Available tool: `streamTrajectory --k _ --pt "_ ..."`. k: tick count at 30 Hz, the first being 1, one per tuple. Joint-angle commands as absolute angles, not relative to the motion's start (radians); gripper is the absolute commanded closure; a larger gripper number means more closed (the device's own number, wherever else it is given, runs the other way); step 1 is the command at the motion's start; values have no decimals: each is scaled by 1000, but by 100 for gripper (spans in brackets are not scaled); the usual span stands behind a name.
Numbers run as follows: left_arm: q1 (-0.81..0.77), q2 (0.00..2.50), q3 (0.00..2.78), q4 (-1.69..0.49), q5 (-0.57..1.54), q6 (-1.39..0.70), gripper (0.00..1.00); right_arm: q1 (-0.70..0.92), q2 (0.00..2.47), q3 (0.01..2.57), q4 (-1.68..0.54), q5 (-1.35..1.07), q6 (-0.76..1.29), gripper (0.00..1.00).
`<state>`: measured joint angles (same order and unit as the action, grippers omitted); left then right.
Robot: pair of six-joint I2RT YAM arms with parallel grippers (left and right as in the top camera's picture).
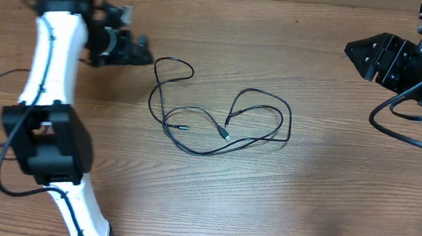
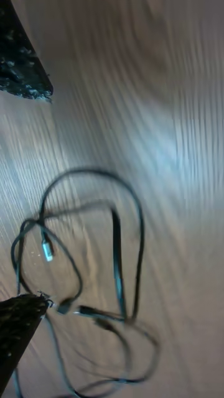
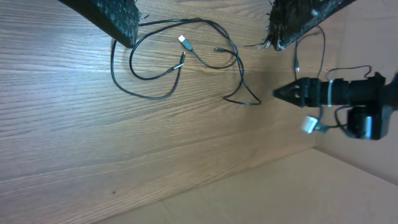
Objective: Untangle cables
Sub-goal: 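Move the left gripper back over the cable pile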
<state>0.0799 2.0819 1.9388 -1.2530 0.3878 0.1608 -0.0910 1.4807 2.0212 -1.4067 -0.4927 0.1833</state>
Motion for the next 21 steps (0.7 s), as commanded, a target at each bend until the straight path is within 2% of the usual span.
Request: streamTrajectory --k 1,6,7,12,21 --pt "-18 2046 1946 -1246 290 273 0 -93 1478 2022 -1406 -487 177 34" --pt "-103 2048 1946 -1210 168 307 0 -93 1478 2022 -1410 -487 177 34" --pt "-114 2048 1946 -1205 147 317 3 -93 1478 2022 -1412 -487 177 34" --pt "-134 2048 1946 -1182 55 341 5 -93 1478 2022 -1417 -486 177 33" --pt "-105 2068 1924 -1109 117 456 0 -93 1478 2022 -1421 -486 177 32"
